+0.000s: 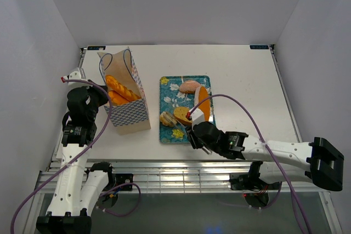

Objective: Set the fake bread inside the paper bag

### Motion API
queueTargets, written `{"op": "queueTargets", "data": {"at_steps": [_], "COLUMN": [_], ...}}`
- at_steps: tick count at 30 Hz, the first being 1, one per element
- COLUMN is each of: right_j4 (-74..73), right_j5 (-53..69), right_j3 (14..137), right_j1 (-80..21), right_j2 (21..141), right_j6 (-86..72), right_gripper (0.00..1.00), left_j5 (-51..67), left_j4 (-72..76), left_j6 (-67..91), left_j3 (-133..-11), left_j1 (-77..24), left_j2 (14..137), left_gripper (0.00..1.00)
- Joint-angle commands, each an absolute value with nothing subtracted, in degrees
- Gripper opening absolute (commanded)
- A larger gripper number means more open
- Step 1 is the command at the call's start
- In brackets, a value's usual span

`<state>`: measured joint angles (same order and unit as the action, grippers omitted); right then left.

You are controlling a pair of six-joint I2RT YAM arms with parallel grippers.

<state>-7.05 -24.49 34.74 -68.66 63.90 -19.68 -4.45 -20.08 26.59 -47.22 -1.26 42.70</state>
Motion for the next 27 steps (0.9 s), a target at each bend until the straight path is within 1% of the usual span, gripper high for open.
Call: {"op": "queueTargets", "data": {"at_steps": [1, 5, 7, 14, 18, 24, 25, 27], "right_j4": [-6.1, -6.8, -7.0, -6.7, -4.7, -3.5, -2.7, -1.9], "right_j5": [-24.5, -25.5, -26.2, -27.3, -25.1, -21.6, -21.2, -18.1], "right_j3": [37.8, 38.1, 38.0, 38.5, 40.2, 43.8, 43.9, 43.9], "right_j1": [-68.8, -68.8, -68.7, -68.7, -68.6, -67.9, -67.4, -65.9], "right_j2": [63.4, 62.8, 62.3, 60.6, 60.1, 59.9, 59.7, 59.0], "right_j6": [-19.6, -19.6, -19.6, -20.2, -20.5, -21.6, -22.1, -24.1], "right_gripper": [0.38, 0.36, 0.31, 0.22, 0.16, 0.1, 0.08, 0.08], "left_j5": [-4.0, -4.2, -4.1, -4.0, -4.1, -4.4, -4.4, -4.4], "left_j4": [-20.7, -20.7, -20.7, -20.7, -20.7, -20.7, -20.7, -20.7], "left_j6": [26.1, 26.1, 26.1, 26.1, 26.1, 26.1, 26.1, 26.1], "left_j3": [-47.2, -47.1, -47.1, -47.1, -47.1, -47.1, -47.2, -47.1], "left_j1": [-1.4, -1.4, -1.4, -1.4, -1.4, -1.4, -1.3, -1.4], "left_j2": [42.9, 42.7, 42.7, 42.5, 42.5, 42.2, 42.1, 42.0], "left_gripper": [0.09, 0.09, 0.09, 0.09, 0.09, 0.09, 0.09, 0.09]}}
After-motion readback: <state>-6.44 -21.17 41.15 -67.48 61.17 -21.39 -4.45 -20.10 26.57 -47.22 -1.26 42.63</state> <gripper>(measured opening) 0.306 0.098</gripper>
